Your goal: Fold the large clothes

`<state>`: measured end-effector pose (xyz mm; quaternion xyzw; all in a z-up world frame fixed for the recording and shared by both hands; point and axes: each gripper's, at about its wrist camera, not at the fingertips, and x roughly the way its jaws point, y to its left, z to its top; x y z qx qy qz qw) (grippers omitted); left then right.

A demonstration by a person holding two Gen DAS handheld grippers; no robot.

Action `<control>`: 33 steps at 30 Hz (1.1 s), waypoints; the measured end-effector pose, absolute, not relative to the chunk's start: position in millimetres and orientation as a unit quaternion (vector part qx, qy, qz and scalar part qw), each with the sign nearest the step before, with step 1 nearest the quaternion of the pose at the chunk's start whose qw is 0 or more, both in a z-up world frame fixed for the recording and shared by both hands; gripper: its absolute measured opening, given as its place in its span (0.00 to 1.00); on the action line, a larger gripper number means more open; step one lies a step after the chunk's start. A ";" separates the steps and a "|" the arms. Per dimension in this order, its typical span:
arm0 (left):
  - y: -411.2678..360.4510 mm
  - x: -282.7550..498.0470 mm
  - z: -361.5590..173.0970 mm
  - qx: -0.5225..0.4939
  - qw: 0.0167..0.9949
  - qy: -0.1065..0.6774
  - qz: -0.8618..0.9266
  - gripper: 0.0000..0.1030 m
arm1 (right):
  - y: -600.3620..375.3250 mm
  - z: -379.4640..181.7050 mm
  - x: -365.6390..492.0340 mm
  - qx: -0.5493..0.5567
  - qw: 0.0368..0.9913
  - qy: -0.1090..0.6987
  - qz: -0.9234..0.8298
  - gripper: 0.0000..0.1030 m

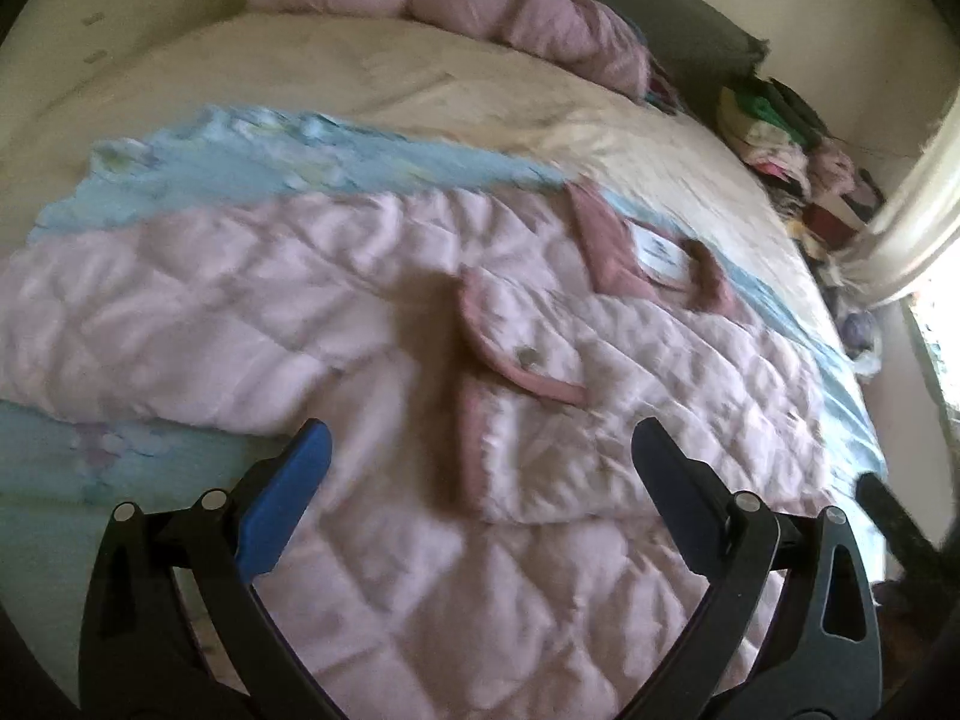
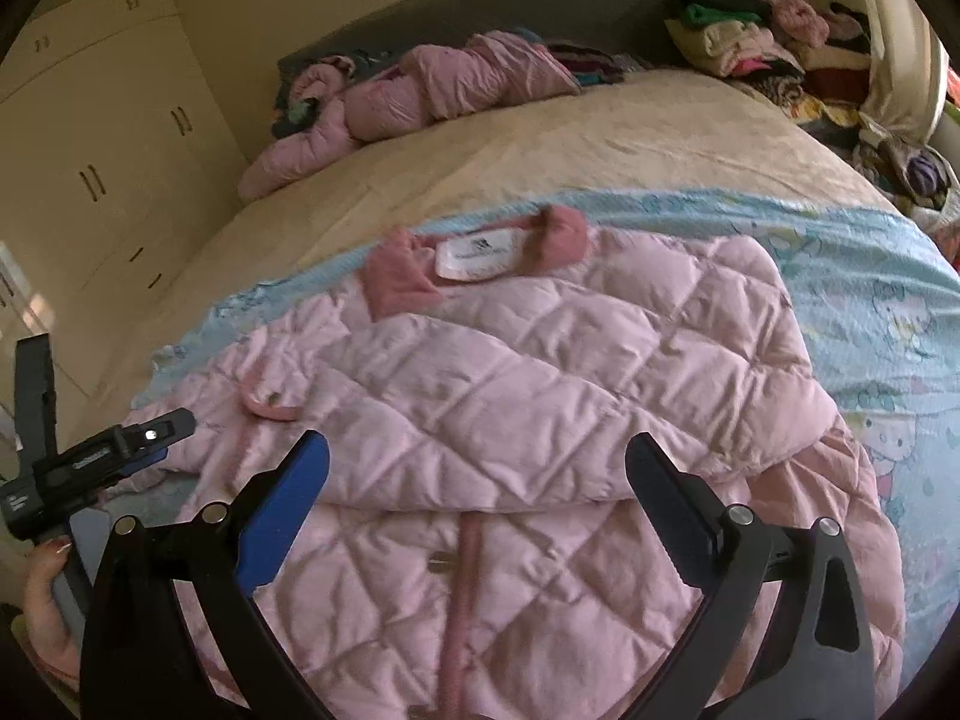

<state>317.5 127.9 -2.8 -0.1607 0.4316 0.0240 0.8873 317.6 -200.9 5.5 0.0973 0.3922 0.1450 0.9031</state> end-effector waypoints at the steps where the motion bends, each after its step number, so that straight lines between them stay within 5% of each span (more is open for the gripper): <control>1: 131.3 316.0 0.6 -0.155 0.891 0.424 0.034 0.91 | -196.4 10.1 316.1 0.096 0.904 0.389 0.149 0.96; 33: 289.5 272.9 10.7 -0.245 0.873 0.375 0.194 0.91 | -8.1 63.3 313.7 0.047 0.899 0.347 0.265 0.96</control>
